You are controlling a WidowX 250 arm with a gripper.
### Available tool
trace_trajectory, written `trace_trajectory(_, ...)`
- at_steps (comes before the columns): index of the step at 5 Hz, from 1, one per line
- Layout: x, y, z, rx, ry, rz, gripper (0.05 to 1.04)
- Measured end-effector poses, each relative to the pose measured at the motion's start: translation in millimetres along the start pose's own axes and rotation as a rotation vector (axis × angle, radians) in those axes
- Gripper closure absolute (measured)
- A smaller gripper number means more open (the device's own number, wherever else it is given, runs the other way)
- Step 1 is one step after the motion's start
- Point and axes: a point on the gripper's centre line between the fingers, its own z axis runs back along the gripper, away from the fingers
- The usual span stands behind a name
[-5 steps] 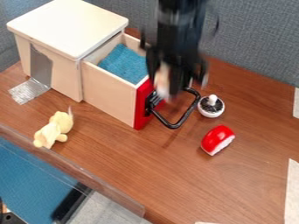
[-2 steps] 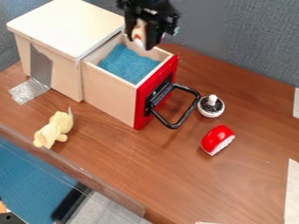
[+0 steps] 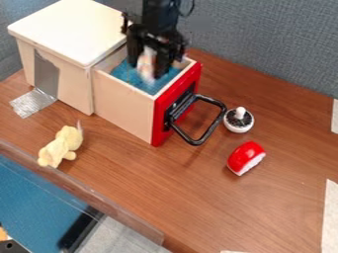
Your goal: Put the object in the drawer
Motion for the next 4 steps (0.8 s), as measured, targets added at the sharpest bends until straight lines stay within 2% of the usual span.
trace_trajectory(1,-2,0,-1,-0.018,0.008,-0.003,0.073)
trace_trajectory(2,-5,3,-2,0.006,0.024,0.003,0.078)
trace_trajectory(3,-10,3,30,0.007,-0.036,-0.001,0.083)
trace_trajectory(4,-15,5,39,-0.012,-0.034,0.001,0.083)
